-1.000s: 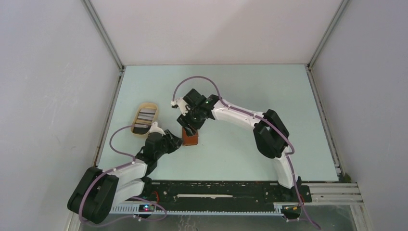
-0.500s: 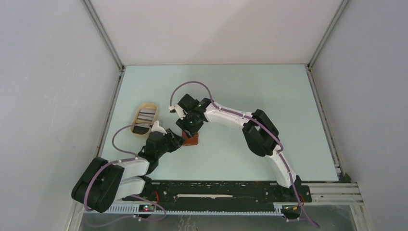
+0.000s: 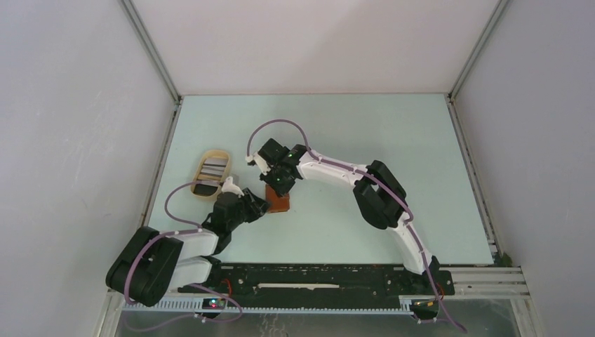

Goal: Put the credit cards into the card holder
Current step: Open the card holder at the center of the board.

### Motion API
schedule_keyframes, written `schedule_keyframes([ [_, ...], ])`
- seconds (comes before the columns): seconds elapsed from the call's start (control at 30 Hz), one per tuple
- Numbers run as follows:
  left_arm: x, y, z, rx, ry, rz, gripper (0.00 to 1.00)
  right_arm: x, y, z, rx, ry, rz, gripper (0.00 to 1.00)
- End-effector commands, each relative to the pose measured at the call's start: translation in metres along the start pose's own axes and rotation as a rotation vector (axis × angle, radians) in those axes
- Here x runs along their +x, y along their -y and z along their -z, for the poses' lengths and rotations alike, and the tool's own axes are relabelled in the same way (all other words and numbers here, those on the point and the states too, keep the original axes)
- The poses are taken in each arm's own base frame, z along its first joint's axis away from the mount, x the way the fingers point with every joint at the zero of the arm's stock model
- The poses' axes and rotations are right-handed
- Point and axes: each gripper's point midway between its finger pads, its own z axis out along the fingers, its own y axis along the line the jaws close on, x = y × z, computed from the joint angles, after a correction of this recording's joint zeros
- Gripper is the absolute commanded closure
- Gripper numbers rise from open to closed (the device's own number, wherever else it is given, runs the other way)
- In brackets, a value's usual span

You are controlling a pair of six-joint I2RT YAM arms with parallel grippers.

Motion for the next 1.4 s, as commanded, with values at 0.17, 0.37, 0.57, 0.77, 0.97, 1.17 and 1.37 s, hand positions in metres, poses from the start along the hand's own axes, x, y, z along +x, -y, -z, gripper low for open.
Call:
schedule_keyframes([
  [0.17, 0.005, 0.003, 0.006, 0.043, -0.01, -0.002, 0.63, 0.007, 0.003, 0.016, 0.005, 0.009, 0.011, 0.99],
  [0.37, 0.003, 0.011, 0.009, 0.079, -0.004, -0.012, 0.62, 0.002, 0.001, 0.037, -0.062, 0.067, 0.004, 1.0],
  [0.57, -0.004, 0.024, 0.018, 0.142, 0.029, -0.038, 0.55, -0.004, -0.001, 0.066, -0.115, 0.146, 0.023, 1.0],
  [0.77, -0.009, 0.037, 0.03, 0.201, 0.057, -0.026, 0.34, -0.001, -0.006, 0.091, -0.178, 0.197, 0.066, 1.0],
  [0.97, -0.003, 0.055, 0.042, 0.309, 0.057, 0.018, 0.23, 0.013, -0.011, 0.113, -0.268, 0.23, 0.099, 1.0],
  [1.17, 0.003, 0.061, 0.04, 0.308, 0.041, 0.025, 0.23, 0.031, 0.002, 0.106, -0.227, 0.204, 0.099, 0.82],
  [1.37, 0.009, 0.06, 0.026, 0.234, 0.013, 0.047, 0.35, 0.033, 0.021, 0.072, -0.088, 0.12, 0.058, 0.59],
])
